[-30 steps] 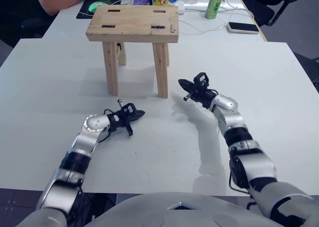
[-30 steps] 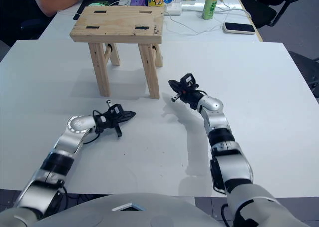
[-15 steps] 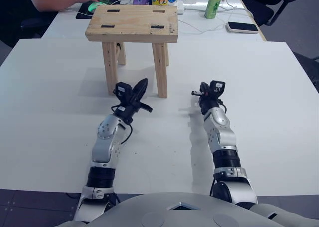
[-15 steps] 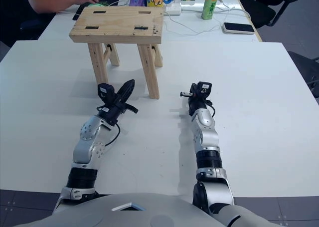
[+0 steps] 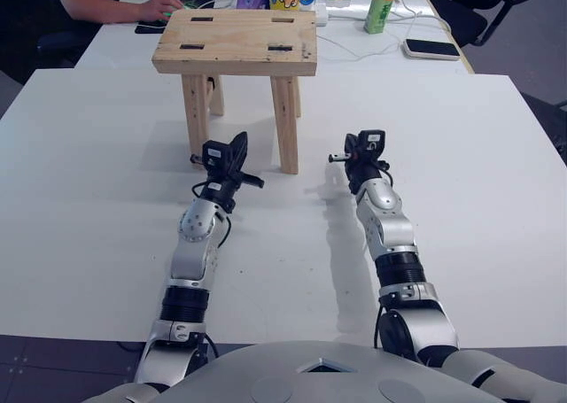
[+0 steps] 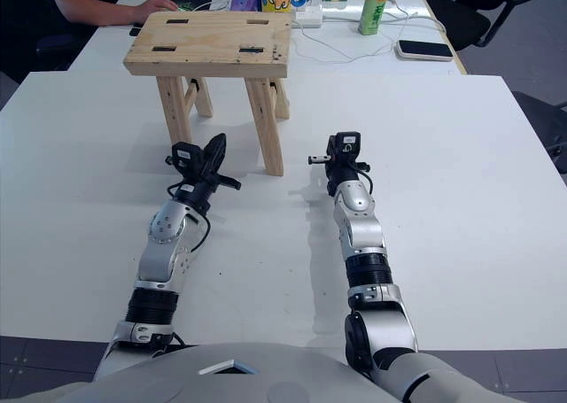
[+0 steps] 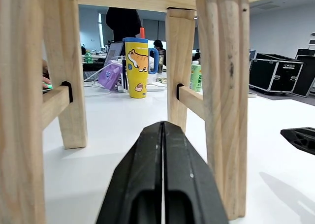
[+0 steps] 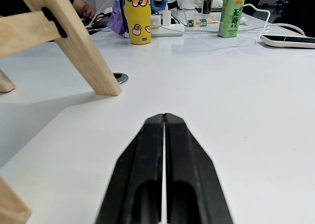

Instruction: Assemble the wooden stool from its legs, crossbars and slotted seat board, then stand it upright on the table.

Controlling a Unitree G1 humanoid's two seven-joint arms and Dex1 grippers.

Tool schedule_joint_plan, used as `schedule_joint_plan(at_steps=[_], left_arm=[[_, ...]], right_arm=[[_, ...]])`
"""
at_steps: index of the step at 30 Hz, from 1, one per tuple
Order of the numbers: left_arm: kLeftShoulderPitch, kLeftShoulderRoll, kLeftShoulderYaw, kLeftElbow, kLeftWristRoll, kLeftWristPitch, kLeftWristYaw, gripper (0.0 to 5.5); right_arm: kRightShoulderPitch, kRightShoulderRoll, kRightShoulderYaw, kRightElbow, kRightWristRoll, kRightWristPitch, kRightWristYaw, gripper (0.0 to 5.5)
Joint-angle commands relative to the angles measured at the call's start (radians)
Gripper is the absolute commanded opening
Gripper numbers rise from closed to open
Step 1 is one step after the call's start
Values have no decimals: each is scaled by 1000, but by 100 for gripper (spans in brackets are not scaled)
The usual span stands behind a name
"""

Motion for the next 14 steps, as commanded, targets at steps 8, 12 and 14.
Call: schedule_joint_plan(at_steps=[8, 12, 14], left_arm=[[-23, -3, 14, 42, 57, -42, 81, 0], [-26, -8, 8, 43, 56, -42, 82, 0], [-24, -9, 7, 41, 53, -40, 78, 0]], right_arm=[[7, -10, 18, -10, -13, -5, 8, 1], [6, -11, 25, -11, -15, -4, 11, 1], [7, -9, 32, -13, -17, -2, 12, 1]])
